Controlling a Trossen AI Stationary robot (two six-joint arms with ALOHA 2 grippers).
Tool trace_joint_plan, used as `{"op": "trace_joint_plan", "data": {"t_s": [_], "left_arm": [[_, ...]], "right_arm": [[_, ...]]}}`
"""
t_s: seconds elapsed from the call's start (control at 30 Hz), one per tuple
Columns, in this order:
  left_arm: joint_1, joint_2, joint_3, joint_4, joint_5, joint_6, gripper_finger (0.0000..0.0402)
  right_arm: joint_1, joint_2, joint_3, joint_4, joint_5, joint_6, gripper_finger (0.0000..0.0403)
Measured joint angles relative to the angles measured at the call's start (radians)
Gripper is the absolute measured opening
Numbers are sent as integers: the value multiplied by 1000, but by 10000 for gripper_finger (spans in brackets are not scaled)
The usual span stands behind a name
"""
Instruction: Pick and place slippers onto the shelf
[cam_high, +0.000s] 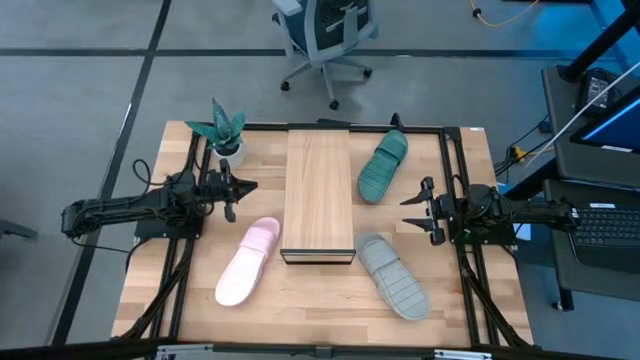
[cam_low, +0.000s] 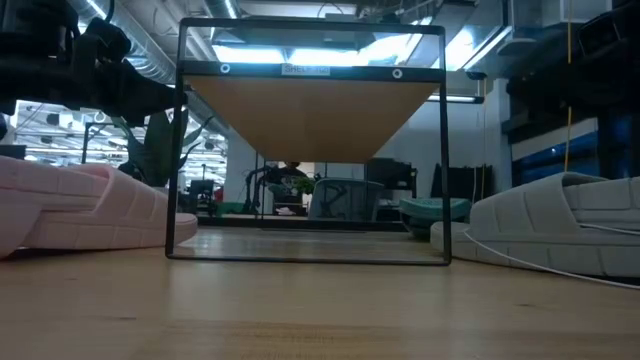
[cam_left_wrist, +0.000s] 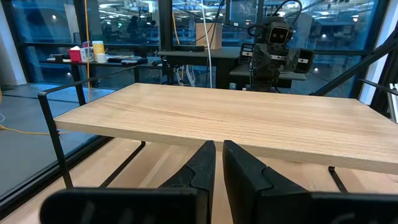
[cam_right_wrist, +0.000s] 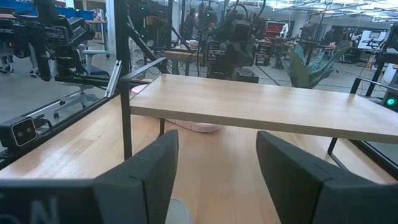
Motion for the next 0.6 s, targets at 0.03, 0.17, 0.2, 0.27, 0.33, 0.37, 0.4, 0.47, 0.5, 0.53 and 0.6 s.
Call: {"op": "trace_joint_plan", "data": {"t_s": [0.03, 0.17, 0.2, 0.27, 0.33, 0.37, 0.4, 0.47, 0.5, 0.53, 0.6], "left_arm": [[0, 0, 0, 0, 0, 0, 25], [0, 0, 0, 0, 0, 0, 25], [0, 0, 0, 0, 0, 0, 25], [0, 0, 0, 0, 0, 0, 25], [0, 0, 0, 0, 0, 0, 25], [0, 0, 0, 0, 0, 0, 25], [0, 0, 0, 0, 0, 0, 25], [0, 0, 0, 0, 0, 0, 25], [0, 0, 0, 0, 0, 0, 25], [0, 0, 0, 0, 0, 0, 25], [0, 0, 0, 0, 0, 0, 25]], "right_arm": [[0, 0, 0, 0, 0, -26, 218], [0, 0, 0, 0, 0, -65, 218], [0, 0, 0, 0, 0, -61, 218], [0, 0, 0, 0, 0, -47, 218], [0, 0, 0, 0, 0, -42, 218], [0, 0, 0, 0, 0, -42, 218], [0, 0, 0, 0, 0, -43, 218], [0, 0, 0, 0, 0, -42, 218], [0, 0, 0, 0, 0, -42, 218], [0, 0, 0, 0, 0, -42, 218], [0, 0, 0, 0, 0, -43, 218]]}}
